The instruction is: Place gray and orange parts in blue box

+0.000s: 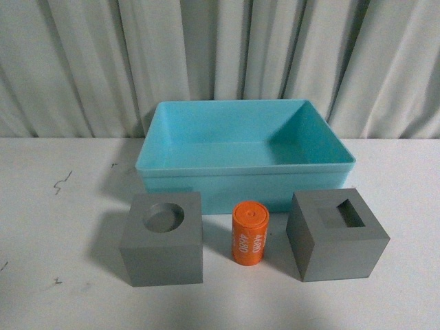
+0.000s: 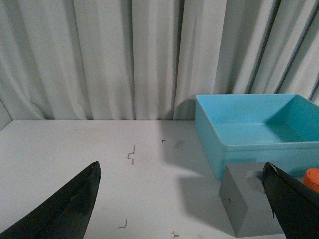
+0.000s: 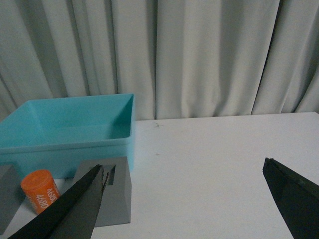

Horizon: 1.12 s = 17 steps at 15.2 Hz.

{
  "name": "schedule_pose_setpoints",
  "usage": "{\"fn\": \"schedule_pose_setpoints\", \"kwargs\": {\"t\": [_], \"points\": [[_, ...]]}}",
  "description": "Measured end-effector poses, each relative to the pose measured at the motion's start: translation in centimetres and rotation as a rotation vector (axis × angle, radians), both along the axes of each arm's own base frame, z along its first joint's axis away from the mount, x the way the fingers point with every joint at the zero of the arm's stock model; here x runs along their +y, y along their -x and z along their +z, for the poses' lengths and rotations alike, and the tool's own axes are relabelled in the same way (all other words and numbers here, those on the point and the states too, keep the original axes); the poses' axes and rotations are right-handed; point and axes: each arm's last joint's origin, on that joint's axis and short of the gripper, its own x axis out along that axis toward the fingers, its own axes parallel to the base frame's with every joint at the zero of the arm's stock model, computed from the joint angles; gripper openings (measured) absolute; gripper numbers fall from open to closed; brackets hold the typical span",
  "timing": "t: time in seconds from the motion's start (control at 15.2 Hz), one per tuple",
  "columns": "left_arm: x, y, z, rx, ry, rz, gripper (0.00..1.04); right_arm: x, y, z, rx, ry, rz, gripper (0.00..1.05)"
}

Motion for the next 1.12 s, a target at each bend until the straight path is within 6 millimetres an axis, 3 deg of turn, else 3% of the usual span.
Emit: {"fn": "schedule_pose_setpoints", "kwargs": {"t": [0.4, 0.46, 0.53, 0.59, 0.72, 0.79, 1.12], "points": [[0.0, 0.0, 0.0, 0.000, 0.000, 0.000, 0.98, 0.0, 0.0, 0.0, 0.000, 0.000, 0.000, 0.98], [0.0, 0.0, 0.0, 0.000, 0.000, 0.000, 0.98, -0.1, 0.1, -0.2, 0.176, -0.023, 0.004, 0.98], [0.0, 0.0, 0.0, 0.000, 0.000, -0.002, 0.98, -0.8, -1.0, 0.3, 0.351, -0.056, -0.027, 0.98], [0.0, 0.0, 0.0, 0.000, 0.000, 0.000, 0.98, -1.5, -2.4, 1.5, 0.354, -0.073, -0.048, 0.98], [0.0, 0.0, 0.0, 0.000, 0.000, 0.000, 0.98, -1.3, -6.2, 4.6, 0.274, -0.030, 0.080, 0.98], [0.0, 0.0, 0.0, 0.000, 0.000, 0.000, 0.98, -1.0, -8.1, 5.1, 0.266, -0.002, 0.116, 0.98], [0.0, 0.0, 0.0, 0.000, 0.000, 0.000, 0.98, 1.2, -17.1, 0.4, 0.454, 0.014, 0.230, 0.98]]}}
